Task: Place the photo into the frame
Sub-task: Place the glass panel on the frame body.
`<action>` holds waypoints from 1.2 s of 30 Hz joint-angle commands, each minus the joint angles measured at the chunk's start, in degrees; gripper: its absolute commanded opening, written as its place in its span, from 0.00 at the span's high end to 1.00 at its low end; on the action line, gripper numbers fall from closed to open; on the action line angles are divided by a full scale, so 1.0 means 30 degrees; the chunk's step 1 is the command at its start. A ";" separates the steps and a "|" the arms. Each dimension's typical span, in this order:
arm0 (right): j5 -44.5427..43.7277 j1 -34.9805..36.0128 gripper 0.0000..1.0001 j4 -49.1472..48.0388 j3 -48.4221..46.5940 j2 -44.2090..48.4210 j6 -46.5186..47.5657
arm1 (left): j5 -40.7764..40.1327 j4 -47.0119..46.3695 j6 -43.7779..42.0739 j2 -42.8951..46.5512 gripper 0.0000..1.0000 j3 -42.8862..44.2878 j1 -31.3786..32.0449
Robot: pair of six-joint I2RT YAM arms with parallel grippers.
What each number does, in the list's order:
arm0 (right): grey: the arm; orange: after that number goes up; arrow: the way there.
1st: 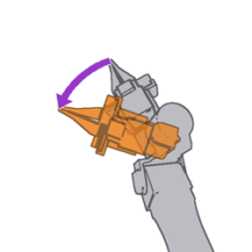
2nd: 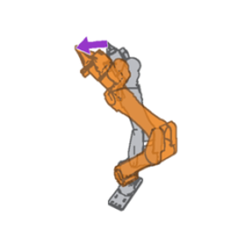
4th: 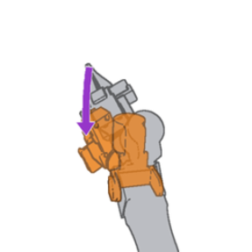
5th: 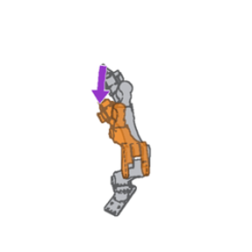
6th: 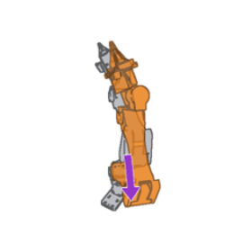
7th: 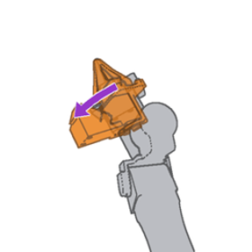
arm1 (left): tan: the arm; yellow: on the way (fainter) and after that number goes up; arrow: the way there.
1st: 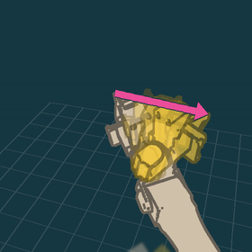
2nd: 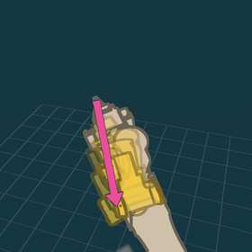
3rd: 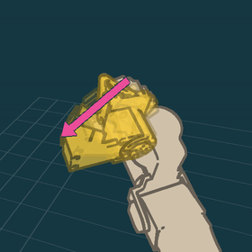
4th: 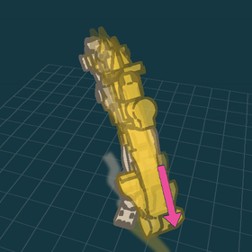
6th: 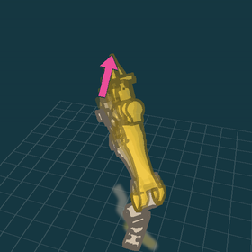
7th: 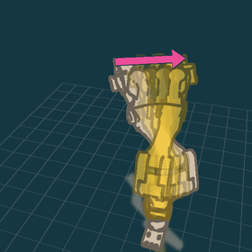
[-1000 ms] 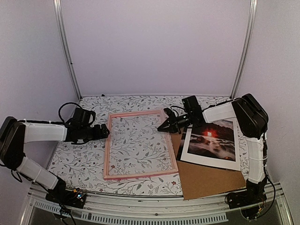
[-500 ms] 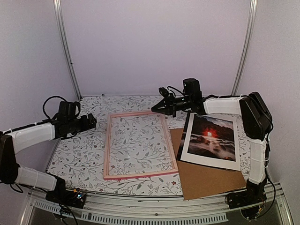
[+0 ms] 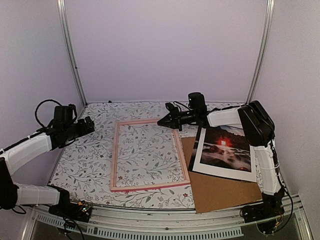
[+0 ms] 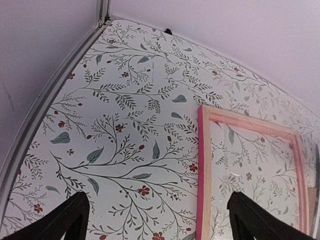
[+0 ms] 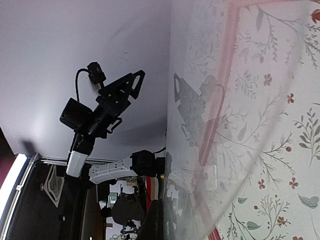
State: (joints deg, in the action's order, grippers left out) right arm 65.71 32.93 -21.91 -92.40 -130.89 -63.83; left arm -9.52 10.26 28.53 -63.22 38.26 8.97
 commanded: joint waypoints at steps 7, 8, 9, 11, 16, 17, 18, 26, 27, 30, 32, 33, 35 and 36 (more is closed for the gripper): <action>-0.1349 -0.1557 1.00 0.5289 -0.1408 -0.2824 0.4183 | 0.0192 0.0108 -0.0561 -0.0138 0.00 0.0124 -0.0197; -0.1530 -0.1570 1.00 0.5909 -0.1574 -0.2920 0.4546 | 0.0248 0.0064 -0.0570 -0.0185 0.00 0.0088 -0.0173; -0.1749 -0.1601 1.00 0.6415 -0.1749 -0.3069 0.5160 | 0.0302 0.0025 -0.0583 -0.0220 0.00 0.0032 -0.0174; -0.2023 -0.1657 1.00 0.7247 -0.2099 -0.3197 0.5941 | 0.0375 -0.0033 -0.0625 -0.0254 0.00 -0.0058 -0.0164; -0.2101 -0.1659 1.00 0.8892 -0.3071 -0.3557 0.7064 | 0.0514 -0.0077 -0.0675 -0.0269 0.00 -0.0145 -0.0151; -0.2085 -0.1659 1.00 0.9095 -0.3283 -0.3614 0.7207 | 0.0530 -0.0080 -0.0662 -0.0282 0.00 -0.0176 -0.0164; -0.2050 -0.1619 1.00 0.9297 -0.3376 -0.3667 0.7301 | 0.0565 -0.0081 -0.0645 -0.0280 0.01 -0.0206 -0.0151; -0.1639 -0.1292 1.00 1.0003 -0.3419 -0.3495 0.7782 | 0.1030 -0.0343 -0.0454 -0.0692 0.00 -0.0418 -0.0127; -0.1529 -0.1212 1.00 1.0058 -0.3419 -0.3469 0.7773 | 0.1074 -0.0374 -0.0436 -0.0782 0.00 -0.0419 -0.0113; -0.1272 -0.1054 1.00 1.0275 -0.3446 -0.3439 0.7870 | 0.1133 -0.0485 -0.0443 -0.0921 0.00 -0.0530 -0.0068; -0.1250 -0.0995 1.00 1.0508 -0.3448 -0.3428 0.7988 | 0.1140 -0.0532 -0.0458 -0.0935 0.00 -0.0591 -0.0020; -0.1208 -0.0946 1.00 1.0622 -0.3448 -0.3447 0.8096 | 0.1128 -0.0566 -0.0455 -0.0955 0.00 -0.0620 -0.0012; -0.1128 -0.0873 1.00 1.0726 -0.3448 -0.3499 0.8172 | 0.1110 -0.0602 -0.0402 -0.0983 0.00 -0.0652 0.0026; -0.1044 -0.0843 1.00 1.0716 -0.3448 -0.3548 0.8181 | 0.1128 -0.0662 -0.0419 -0.1029 0.00 -0.0672 0.0027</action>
State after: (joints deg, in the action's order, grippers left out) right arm 60.62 29.41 8.60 -101.36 -140.75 -40.69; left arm -6.63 10.02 27.44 -65.98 37.19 8.95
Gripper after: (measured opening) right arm 0.007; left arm 0.996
